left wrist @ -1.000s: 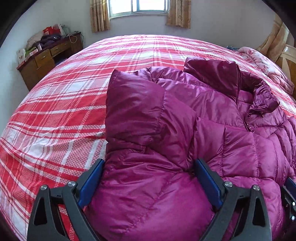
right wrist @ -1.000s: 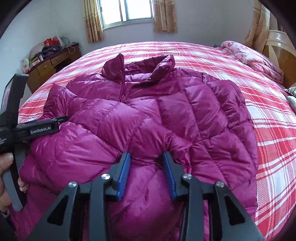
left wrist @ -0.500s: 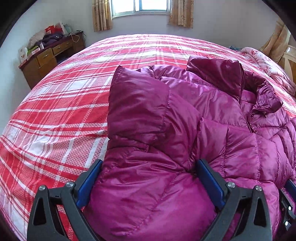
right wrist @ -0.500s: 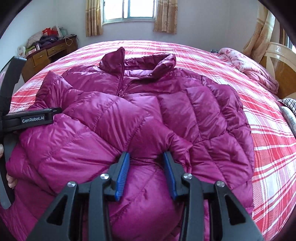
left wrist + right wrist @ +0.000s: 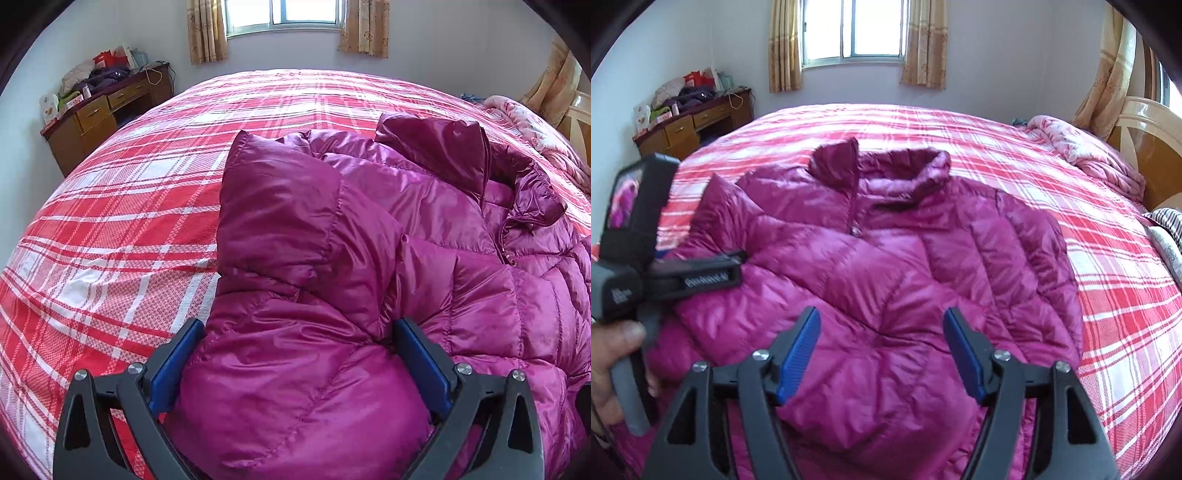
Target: Fold large clothes
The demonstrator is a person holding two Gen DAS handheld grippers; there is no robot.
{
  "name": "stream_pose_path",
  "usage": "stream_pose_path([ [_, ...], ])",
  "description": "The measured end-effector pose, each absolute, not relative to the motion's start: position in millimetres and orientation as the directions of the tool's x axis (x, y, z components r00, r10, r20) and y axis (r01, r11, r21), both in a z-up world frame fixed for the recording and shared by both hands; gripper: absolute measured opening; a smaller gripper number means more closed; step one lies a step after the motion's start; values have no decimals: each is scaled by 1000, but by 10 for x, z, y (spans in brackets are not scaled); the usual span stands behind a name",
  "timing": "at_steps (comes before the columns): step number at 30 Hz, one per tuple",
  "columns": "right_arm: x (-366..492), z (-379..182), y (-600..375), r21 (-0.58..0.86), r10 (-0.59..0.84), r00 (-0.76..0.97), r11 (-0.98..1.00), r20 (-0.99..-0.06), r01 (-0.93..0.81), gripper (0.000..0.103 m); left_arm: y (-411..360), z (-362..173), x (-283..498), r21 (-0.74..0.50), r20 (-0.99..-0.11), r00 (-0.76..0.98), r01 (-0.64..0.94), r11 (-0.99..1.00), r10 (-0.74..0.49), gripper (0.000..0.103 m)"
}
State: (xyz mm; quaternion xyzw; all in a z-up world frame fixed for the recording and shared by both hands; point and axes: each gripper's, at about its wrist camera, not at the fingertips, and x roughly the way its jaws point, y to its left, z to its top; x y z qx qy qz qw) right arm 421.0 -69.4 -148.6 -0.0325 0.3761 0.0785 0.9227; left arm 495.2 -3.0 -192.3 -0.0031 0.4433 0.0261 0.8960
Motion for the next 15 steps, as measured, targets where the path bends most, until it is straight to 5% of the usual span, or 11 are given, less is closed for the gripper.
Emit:
stream_pose_path([
  [15, 4388, -1888, -511, -15, 111, 623, 981, -775, -193, 74, 21, -1928, 4959, 5, -798, 601, -52, 999, 35, 102],
])
